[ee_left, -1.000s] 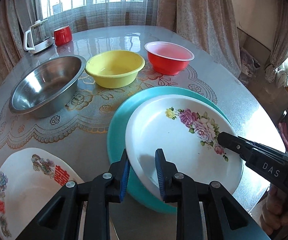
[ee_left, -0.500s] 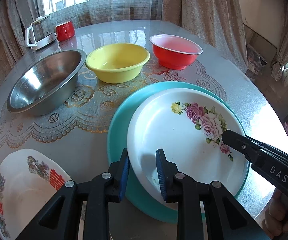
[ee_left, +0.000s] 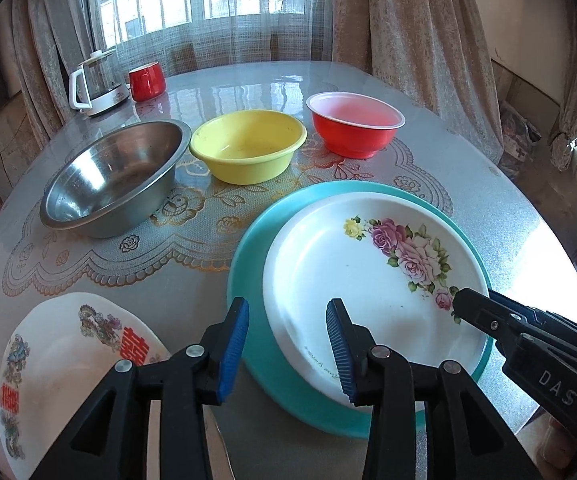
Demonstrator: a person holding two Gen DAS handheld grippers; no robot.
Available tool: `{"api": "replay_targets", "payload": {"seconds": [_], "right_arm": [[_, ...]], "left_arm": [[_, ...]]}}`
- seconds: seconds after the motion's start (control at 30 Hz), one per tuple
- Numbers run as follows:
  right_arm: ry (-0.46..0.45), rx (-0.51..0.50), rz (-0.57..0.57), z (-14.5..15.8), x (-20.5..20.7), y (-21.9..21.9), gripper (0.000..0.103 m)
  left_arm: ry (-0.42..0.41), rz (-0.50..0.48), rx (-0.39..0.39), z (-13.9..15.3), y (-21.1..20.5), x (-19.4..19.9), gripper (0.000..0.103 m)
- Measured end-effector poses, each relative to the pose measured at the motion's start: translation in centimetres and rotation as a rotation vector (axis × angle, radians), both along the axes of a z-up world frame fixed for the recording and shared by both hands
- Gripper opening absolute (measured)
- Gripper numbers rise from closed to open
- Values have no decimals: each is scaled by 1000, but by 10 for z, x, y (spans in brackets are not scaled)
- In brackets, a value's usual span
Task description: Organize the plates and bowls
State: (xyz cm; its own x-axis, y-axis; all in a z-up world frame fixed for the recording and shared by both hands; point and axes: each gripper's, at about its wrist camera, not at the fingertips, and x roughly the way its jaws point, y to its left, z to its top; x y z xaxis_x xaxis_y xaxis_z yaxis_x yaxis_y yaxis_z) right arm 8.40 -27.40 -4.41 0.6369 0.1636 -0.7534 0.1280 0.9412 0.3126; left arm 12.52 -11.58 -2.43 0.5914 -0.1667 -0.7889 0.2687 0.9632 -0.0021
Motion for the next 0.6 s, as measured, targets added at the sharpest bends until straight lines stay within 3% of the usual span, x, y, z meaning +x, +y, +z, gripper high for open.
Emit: {"api": "replay_targets", "payload": {"seconds": [0.03, 0.2, 0.3, 0.4, 0.5, 0.6], "right_arm": [[8, -1, -5, -3, 1, 0, 19], [-2, 0, -16, -7, 3, 1, 18], [-4, -16, -17, -8, 4, 2, 17], [-7, -64, -13, -5, 3, 7, 19], [-22, -67, -21, -2, 0, 6, 27], [-49, -77, -38, 4, -5, 5, 32]], "left_arm": [[11, 8, 8, -3, 0, 0, 41], [4, 10, 19, -6, -3, 1, 41], [-46, 17, 37, 0, -5, -3, 41], [-89, 14, 54, 7, -4, -9, 41], [-103, 22, 39, 13, 2, -16, 42], [-128, 38, 37, 18, 8, -24, 48]]}}
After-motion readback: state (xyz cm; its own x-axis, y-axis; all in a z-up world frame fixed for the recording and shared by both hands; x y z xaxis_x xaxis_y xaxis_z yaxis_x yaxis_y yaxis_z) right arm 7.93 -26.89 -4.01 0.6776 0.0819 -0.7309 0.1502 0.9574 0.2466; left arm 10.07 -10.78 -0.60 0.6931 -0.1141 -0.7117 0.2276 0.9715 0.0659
